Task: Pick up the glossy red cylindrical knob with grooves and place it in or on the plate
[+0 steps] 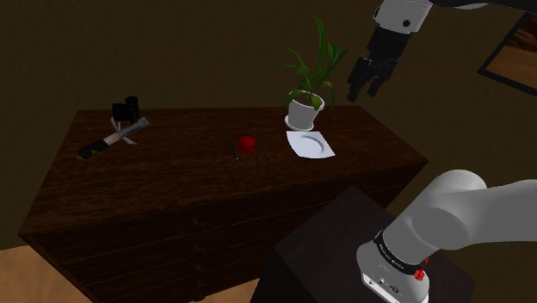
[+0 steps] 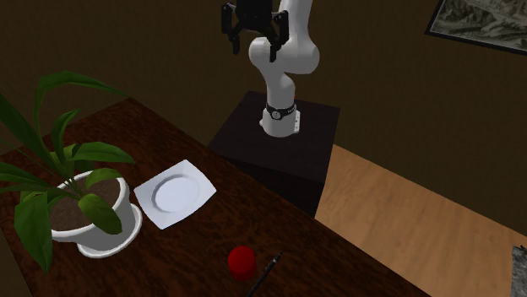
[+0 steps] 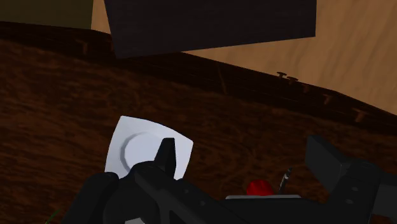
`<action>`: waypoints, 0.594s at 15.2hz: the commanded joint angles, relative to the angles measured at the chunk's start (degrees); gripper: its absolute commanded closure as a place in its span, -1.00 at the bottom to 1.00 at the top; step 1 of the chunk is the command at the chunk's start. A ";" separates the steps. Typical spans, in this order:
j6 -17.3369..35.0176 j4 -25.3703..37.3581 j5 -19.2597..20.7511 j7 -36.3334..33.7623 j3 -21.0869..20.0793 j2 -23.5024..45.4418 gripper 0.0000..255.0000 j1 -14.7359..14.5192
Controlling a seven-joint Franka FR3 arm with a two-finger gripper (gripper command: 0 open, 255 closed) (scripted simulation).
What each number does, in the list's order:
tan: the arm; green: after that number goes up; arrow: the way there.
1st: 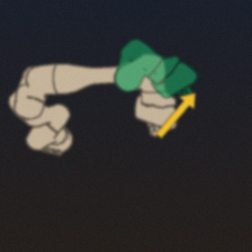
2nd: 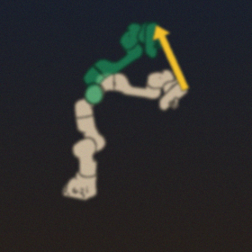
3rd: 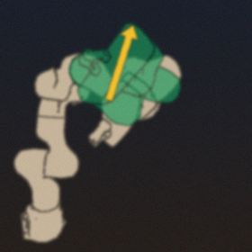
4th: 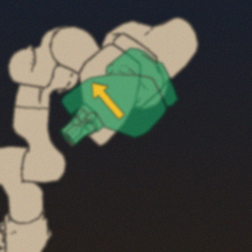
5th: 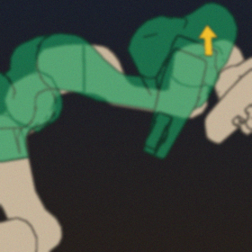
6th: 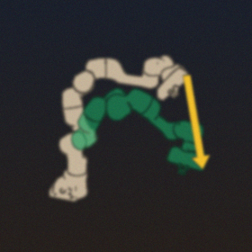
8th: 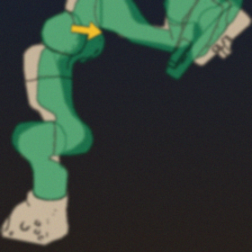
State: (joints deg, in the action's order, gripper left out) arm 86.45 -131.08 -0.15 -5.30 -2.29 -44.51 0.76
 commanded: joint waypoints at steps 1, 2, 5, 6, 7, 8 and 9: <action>0.00 0.00 0.00 0.00 0.00 0.00 -1.00 0.00; 1.91 -0.70 -0.07 0.11 -0.08 1.21 -1.00 -0.10; 7.59 -2.32 -0.27 0.44 -0.35 5.26 -1.00 -0.39; 9.46 -2.70 -0.32 0.54 -0.44 6.74 -1.00 -0.48; 11.31 -3.00 -0.38 0.65 -0.55 8.29 -1.00 -0.57; 13.15 -3.23 -0.43 0.76 -0.66 9.90 -1.00 -0.65; 14.96 -3.37 -0.48 0.87 -0.77 11.56 -1.00 -0.73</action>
State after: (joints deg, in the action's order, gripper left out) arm 99.51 -134.54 -0.53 -4.44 -2.87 -34.82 0.15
